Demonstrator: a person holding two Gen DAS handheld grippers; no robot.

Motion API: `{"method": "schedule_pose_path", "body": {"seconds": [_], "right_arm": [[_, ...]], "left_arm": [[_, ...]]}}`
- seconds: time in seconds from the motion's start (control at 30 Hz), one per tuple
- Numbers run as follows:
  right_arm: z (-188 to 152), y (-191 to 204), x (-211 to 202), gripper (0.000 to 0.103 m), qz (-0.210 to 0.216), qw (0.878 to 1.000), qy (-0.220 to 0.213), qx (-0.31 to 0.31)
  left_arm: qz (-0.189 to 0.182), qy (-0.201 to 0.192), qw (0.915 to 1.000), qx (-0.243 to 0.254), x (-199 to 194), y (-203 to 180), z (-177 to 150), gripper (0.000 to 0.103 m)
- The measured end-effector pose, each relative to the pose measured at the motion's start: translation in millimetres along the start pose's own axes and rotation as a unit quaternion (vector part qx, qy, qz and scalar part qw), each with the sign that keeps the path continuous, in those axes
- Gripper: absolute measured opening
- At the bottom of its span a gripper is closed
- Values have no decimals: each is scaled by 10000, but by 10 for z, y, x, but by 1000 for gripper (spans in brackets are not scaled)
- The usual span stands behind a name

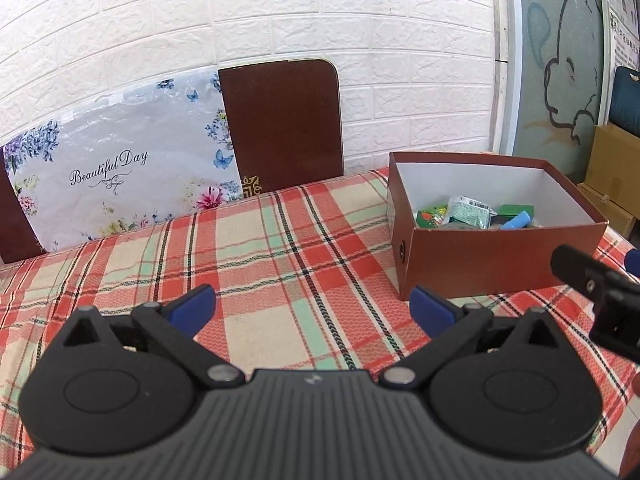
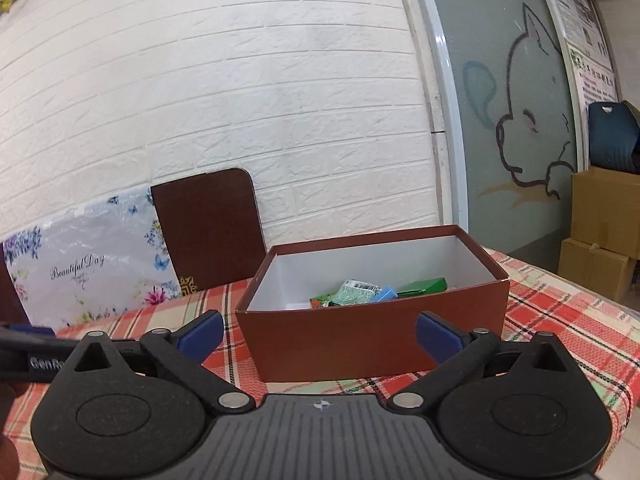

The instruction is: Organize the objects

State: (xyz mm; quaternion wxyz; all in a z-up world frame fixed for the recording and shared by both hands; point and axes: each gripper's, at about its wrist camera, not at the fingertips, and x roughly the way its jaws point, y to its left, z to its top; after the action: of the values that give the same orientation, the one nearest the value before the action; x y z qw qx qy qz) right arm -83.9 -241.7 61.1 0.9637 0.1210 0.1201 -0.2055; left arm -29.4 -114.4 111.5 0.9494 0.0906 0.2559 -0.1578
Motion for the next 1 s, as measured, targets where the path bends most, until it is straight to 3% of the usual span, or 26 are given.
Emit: {"method": "schedule_pose_path", "body": {"seconds": [0.33, 0.53, 0.77, 1.0], "right_arm": [[22, -61, 20, 102, 81, 9998, 33, 193], [0, -61, 20, 102, 69, 9998, 40, 196], [-28, -102, 32, 102, 51, 9998, 69, 191], [-39, -150, 44, 102, 21, 9997, 93, 221]], "left_arm": [[170, 64, 9998, 120, 6, -11, -43, 103], [485, -42, 9982, 358, -5, -84, -76, 103], [378, -37, 9985, 391, -40, -115, -94, 103], [537, 78, 9968, 593, 0, -208, -122, 103]]}}
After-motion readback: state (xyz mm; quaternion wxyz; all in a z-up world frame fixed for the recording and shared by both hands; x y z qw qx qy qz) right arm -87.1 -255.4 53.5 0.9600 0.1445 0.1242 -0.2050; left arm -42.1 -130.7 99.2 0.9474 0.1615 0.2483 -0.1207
